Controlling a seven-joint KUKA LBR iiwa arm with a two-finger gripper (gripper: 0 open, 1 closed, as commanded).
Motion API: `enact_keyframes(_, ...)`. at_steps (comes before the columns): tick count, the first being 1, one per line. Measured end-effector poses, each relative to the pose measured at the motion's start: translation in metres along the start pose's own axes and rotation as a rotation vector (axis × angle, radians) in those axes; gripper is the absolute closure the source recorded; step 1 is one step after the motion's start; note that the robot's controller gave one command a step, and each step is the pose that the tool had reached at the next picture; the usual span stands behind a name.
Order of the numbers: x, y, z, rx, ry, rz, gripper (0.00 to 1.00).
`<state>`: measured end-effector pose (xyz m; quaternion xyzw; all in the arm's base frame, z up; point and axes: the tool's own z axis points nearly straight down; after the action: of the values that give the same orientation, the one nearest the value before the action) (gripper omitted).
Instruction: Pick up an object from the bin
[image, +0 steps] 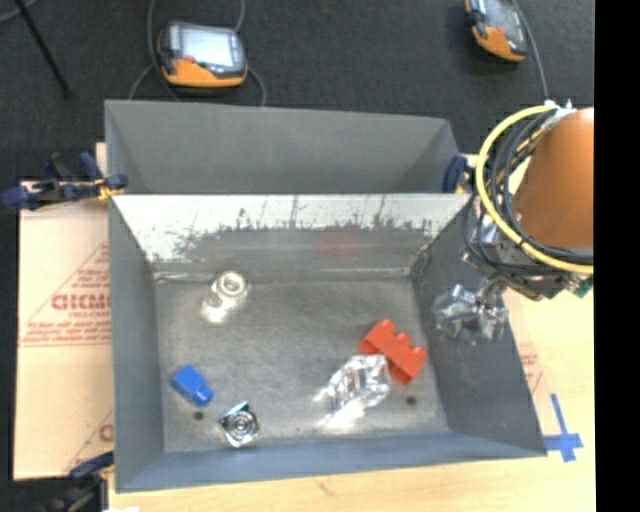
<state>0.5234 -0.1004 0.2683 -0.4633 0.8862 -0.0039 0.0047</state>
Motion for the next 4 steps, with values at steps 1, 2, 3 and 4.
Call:
enact_keyframes(1, 0.0, 0.002, 0.005, -0.01, 0.002, 0.003, 1.0)
enact_keyframes(2, 0.0, 0.002, 0.005, -0.011, 0.003, 0.004, 1.0)
enact_keyframes(3, -0.003, 0.012, 0.129, -0.016, 0.006, 0.114, 1.0)
enact_keyframes(4, -0.014, 0.031, 0.003, -0.004, 0.0, -0.229, 1.0)
